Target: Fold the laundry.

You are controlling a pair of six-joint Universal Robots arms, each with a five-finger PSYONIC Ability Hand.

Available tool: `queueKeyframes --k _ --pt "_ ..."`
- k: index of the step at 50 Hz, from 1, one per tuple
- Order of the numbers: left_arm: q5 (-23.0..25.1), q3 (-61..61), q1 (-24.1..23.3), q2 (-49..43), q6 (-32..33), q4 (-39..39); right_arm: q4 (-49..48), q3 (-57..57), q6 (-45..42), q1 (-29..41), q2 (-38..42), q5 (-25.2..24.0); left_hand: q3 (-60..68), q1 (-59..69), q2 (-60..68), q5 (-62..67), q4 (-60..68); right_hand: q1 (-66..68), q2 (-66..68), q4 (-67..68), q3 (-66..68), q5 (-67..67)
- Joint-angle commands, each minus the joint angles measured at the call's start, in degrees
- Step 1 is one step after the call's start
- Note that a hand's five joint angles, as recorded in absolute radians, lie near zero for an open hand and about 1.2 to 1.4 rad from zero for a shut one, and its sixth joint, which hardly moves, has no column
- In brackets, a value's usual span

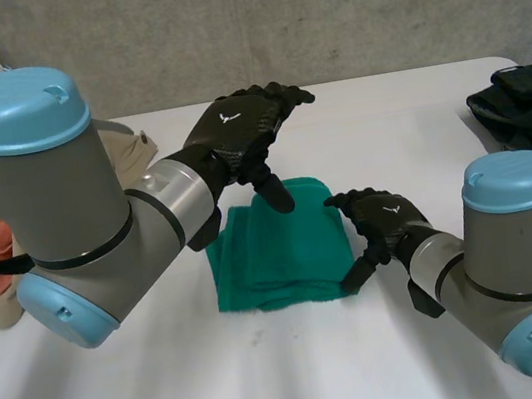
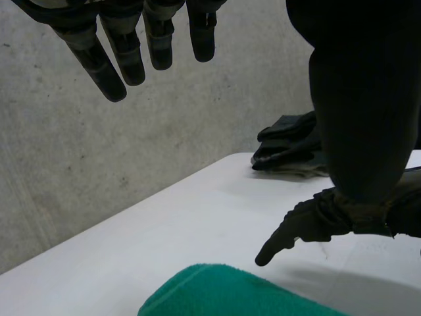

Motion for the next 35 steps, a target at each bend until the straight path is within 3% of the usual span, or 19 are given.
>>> queueKeyframes --k 1,6,11,16,26,32,35 --pt "0.6 0.2 -1.3 4.2 0.0 -0.7 1.1 -0.6 -9.0 4.7 -3.6 -0.5 -2.0 -0.7 -1.5 -2.8 -1.5 -2.7 -1.9 -2.3 -2.5 -2.7" --pt "0.7 0.3 -1.3 4.6 -0.1 -1.1 0.1 -1.3 -18.1 10.6 -1.0 1.9 -2.0 -0.7 -1.5 -2.8 -1.5 -2.7 -1.9 -2.3 -2.5 -2.7" --pt "0.8 0.1 -1.3 4.7 0.1 -1.1 -3.4 -3.4 -26.6 13.9 3.8 8.2 -2.0 -0.7 -1.5 -2.8 -1.5 -1.5 -0.8 -1.2 -1.4 -1.6" --pt "0.8 0.1 -0.8 4.7 -0.2 -1.1 -6.2 -4.9 -28.4 14.6 6.9 11.8 -2.0 -0.7 -1.5 -2.8 -1.5 -0.3 0.4 0.0 -0.2 -0.4" --pt "1.1 0.0 -0.5 4.6 -0.2 -1.0 -13.2 -4.9 -29.9 14.1 9.8 11.6 -2.0 -0.7 -1.5 -2.8 -1.5 6.8 7.5 7.1 6.9 6.7" --pt "1.1 -0.3 -0.5 4.7 -0.2 -0.8 -16.8 -4.7 -31.3 13.5 10.3 11.7 -2.0 -0.7 -1.5 -2.8 -1.5 22.1 22.8 22.4 22.2 22.0" --pt "1.1 -0.4 -0.5 4.8 -0.2 -0.8 -19.3 -5.0 -31.6 13.2 10.1 11.6 -2.0 -0.7 -1.5 -2.8 -1.5 23.1 23.8 23.4 23.2 23.0"
